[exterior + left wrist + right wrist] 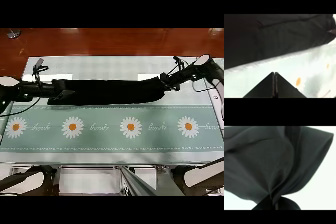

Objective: Fold the shirts.

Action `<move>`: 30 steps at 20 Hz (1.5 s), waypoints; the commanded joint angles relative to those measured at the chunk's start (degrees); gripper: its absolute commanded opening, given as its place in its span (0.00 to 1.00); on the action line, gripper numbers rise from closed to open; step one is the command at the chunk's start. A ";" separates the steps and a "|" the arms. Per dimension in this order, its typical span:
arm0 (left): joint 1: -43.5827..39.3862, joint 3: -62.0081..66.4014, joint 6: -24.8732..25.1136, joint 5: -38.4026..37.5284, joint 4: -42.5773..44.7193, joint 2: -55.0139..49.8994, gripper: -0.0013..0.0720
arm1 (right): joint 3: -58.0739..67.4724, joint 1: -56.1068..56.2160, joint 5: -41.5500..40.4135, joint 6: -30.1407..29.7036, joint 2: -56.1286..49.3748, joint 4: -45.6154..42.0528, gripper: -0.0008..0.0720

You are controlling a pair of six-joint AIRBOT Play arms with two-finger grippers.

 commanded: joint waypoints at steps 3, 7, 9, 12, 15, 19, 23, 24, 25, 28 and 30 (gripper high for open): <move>-11.02 3.91 1.33 1.75 1.95 -0.39 0.05 | -12.31 -0.02 0.61 -0.74 22.45 -9.62 0.06; -24.98 7.89 -4.28 12.57 12.76 -1.20 0.05 | -29.86 -0.85 -0.48 1.68 46.18 -9.44 0.06; -32.79 11.98 -9.53 14.36 19.69 -4.20 0.05 | -35.04 -0.85 2.10 4.81 56.02 -9.46 0.06; -43.36 20.63 -16.13 13.22 30.56 -11.08 0.05 | -37.07 -0.85 7.17 9.29 66.90 -9.51 0.06; -50.62 28.74 -21.51 13.22 30.99 -19.98 0.05 | -37.07 -0.85 10.43 12.74 73.09 -9.60 0.06; -57.88 34.62 -21.46 11.02 25.05 -29.46 0.05 | -37.07 -0.85 11.23 12.98 74.29 -9.57 0.06; -63.93 34.99 -20.37 10.34 20.17 -34.07 0.06 | -37.07 -0.85 6.88 13.84 74.27 -8.70 0.06; -64.41 35.12 -18.38 9.49 18.32 -34.64 0.06 | -36.87 -0.85 5.60 13.51 73.75 -8.31 0.06; -64.30 35.58 -16.76 7.69 16.44 -34.93 0.06 | -36.48 -0.83 5.22 12.41 72.70 -7.32 0.06; -59.71 40.15 -16.02 0.66 15.39 -34.36 0.05 | -35.21 -0.81 4.33 8.79 68.19 -1.60 0.06; -52.50 43.39 -17.38 -1.84 15.39 -32.22 0.05 | -34.99 0.87 2.14 7.80 65.75 1.05 0.06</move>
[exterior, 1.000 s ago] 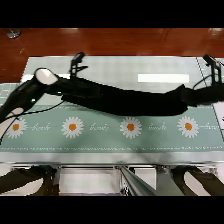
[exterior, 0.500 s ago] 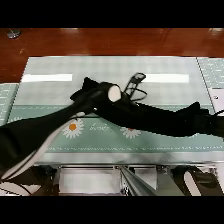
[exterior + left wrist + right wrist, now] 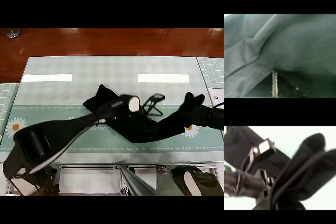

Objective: Fold the shirts.

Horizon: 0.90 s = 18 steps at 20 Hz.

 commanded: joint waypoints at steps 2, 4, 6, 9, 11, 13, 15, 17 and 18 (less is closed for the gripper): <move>15.37 4.66 -1.81 -5.95 -1.42 5.01 0.05 | 0.68 5.14 -5.16 -2.23 -5.51 5.14 0.06; 26.60 4.66 -2.45 -8.87 -0.96 9.77 0.05 | 1.77 10.91 -8.00 -1.90 -8.79 5.11 0.06; 36.98 4.63 -2.45 -12.28 -0.57 14.67 0.05 | 4.50 17.38 -12.15 -1.36 -13.64 5.07 0.06; 51.25 3.85 -1.64 -14.60 0.00 24.04 0.05 | 11.50 26.12 -17.38 -1.33 -24.83 5.05 0.06; 58.40 -1.64 4.09 -16.06 1.11 32.37 0.05 | 17.79 30.80 -18.69 -1.38 -34.14 5.05 0.06; 63.60 -14.93 7.13 -14.23 1.09 43.08 0.05 | 24.61 34.16 -18.78 -1.55 -43.41 4.81 0.06; 66.86 -31.15 8.35 -11.19 1.05 54.90 0.05 | 30.97 36.52 -19.58 -1.07 -52.24 4.85 0.06; 67.41 -46.45 8.04 -7.06 -0.74 66.38 0.05 | 35.71 37.88 -21.18 0.81 -59.49 5.38 0.06; 67.36 -53.44 7.65 -4.50 -4.79 71.49 0.06 | 37.46 38.49 -22.51 0.94 -62.53 7.30 0.06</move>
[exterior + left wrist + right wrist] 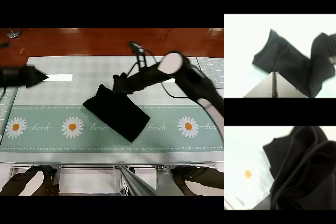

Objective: Fold the shirts.

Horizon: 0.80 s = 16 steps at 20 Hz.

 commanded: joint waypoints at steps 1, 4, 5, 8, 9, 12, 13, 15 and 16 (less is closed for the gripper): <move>2.78 -23.69 1.05 8.07 -8.55 18.21 0.06 | 8.15 3.37 -3.72 1.27 -12.48 3.52 0.06; 2.73 -33.59 1.03 9.60 -13.35 24.24 0.06 | 12.57 4.11 -4.50 2.19 -19.08 6.71 0.06; 2.73 -34.71 1.07 8.72 -13.33 24.37 0.06 | 13.46 4.11 -4.48 2.19 -20.57 8.48 0.06; 2.73 -35.50 0.74 9.49 -13.55 23.26 0.05 | 13.97 4.04 -1.92 1.03 -22.34 15.04 0.72; 2.73 -35.47 -0.94 9.90 -14.49 22.77 0.05 | 13.99 4.02 1.22 -3.08 -22.21 17.62 0.88; 2.73 -35.47 0.52 10.36 -19.58 20.92 0.05 | 13.97 -0.96 10.69 -5.07 -19.15 18.12 0.88; 2.73 -35.47 0.74 10.05 -19.67 20.37 0.05 | 13.97 -3.74 13.86 -5.07 -16.90 17.46 0.88; 2.73 -35.50 1.77 7.65 -19.39 19.98 0.05 | 13.94 -10.03 20.52 -3.56 -9.22 8.57 0.88; 2.73 -35.50 2.51 6.40 -19.21 20.02 0.05 | 13.86 -12.50 22.84 -1.51 -4.59 1.40 0.87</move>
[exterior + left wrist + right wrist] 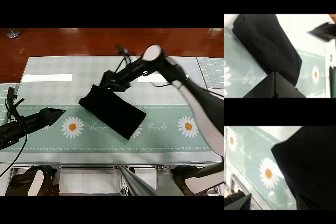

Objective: Fold the shirts.

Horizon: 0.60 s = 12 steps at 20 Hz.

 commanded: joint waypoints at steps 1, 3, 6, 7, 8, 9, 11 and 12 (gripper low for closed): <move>0.04 -0.28 3.15 -3.43 -1.20 -0.50 0.05 | -0.81 -8.70 10.99 2.89 13.64 -16.90 0.86; 0.04 -0.31 3.74 -4.15 -0.79 -0.50 0.05 | -6.49 -12.55 10.29 2.89 26.14 -25.97 0.86; 0.04 -0.44 3.76 -3.08 -0.76 -0.52 0.05 | -28.76 -18.67 0.31 8.02 46.84 -34.71 0.86; 0.04 -0.63 3.76 -2.78 -0.74 -0.52 0.05 | -39.23 -20.39 -3.58 11.56 53.59 -35.15 0.86; 0.04 -0.87 3.80 -2.67 -0.70 -0.52 0.05 | -49.05 -21.20 -7.08 16.04 59.10 -34.58 0.86; 0.00 -0.96 5.33 -2.89 0.13 -0.52 0.05 | -58.86 -21.35 -9.62 21.07 63.87 -30.77 0.86; -1.40 -0.96 6.97 -3.85 4.83 -0.52 0.05 | -73.64 -20.11 -15.65 20.33 67.93 -10.64 0.86; -2.49 -0.98 6.32 -3.74 7.58 -0.55 0.05 | -78.73 -17.84 -20.81 16.57 67.82 -0.59 0.86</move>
